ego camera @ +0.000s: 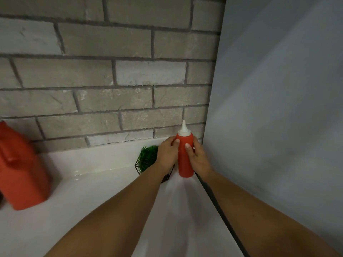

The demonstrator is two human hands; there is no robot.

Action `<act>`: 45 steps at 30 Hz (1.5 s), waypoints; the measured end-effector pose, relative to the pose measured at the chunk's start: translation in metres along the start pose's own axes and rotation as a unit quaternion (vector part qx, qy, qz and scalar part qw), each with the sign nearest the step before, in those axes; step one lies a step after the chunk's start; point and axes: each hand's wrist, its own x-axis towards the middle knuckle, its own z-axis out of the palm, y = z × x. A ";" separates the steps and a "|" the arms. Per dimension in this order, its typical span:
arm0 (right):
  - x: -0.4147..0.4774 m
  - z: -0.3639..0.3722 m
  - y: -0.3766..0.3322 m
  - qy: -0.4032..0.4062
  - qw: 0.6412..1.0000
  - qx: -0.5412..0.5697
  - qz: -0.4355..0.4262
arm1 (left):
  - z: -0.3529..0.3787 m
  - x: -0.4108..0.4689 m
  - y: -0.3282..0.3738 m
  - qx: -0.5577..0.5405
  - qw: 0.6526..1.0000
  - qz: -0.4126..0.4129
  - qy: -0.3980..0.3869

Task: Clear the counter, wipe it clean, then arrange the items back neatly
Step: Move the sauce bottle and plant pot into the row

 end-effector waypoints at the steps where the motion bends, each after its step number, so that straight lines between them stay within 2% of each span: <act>1: -0.001 -0.002 -0.004 0.010 1.000 -0.013 -0.009 | 0.000 -0.002 0.000 -0.017 1.000 -0.001 -0.001; 5: -0.005 -0.008 -0.026 0.048 0.996 -0.058 -0.043 | -0.005 -0.010 0.009 -0.064 0.998 0.024 -0.001; 10: -0.013 0.000 -0.062 0.050 0.992 -0.079 -0.088 | -0.035 -0.022 0.030 -0.095 0.993 0.060 0.018; 15: -0.023 0.037 -0.105 0.031 0.989 -0.066 -0.132 | -0.093 -0.035 0.046 -0.080 0.992 0.080 0.046; 19: -0.032 0.081 -0.133 -0.017 0.988 -0.025 -0.152 | -0.150 -0.045 0.046 -0.056 0.992 0.085 0.073; 24: -0.043 0.142 -0.152 -0.077 0.986 0.004 -0.145 | -0.213 -0.056 0.026 -0.025 0.989 0.080 0.121; 32: -0.053 0.223 -0.152 -0.129 0.984 -0.024 -0.122 | -0.281 -0.078 -0.018 0.006 0.985 0.050 0.163; 35: -0.057 0.244 -0.149 -0.140 0.984 -0.032 -0.107 | -0.293 -0.083 -0.031 0.038 0.986 0.043 0.157; 45: -0.053 0.276 -0.145 -0.147 0.985 -0.022 -0.083 | -0.304 -0.084 -0.051 0.038 0.993 -0.008 0.116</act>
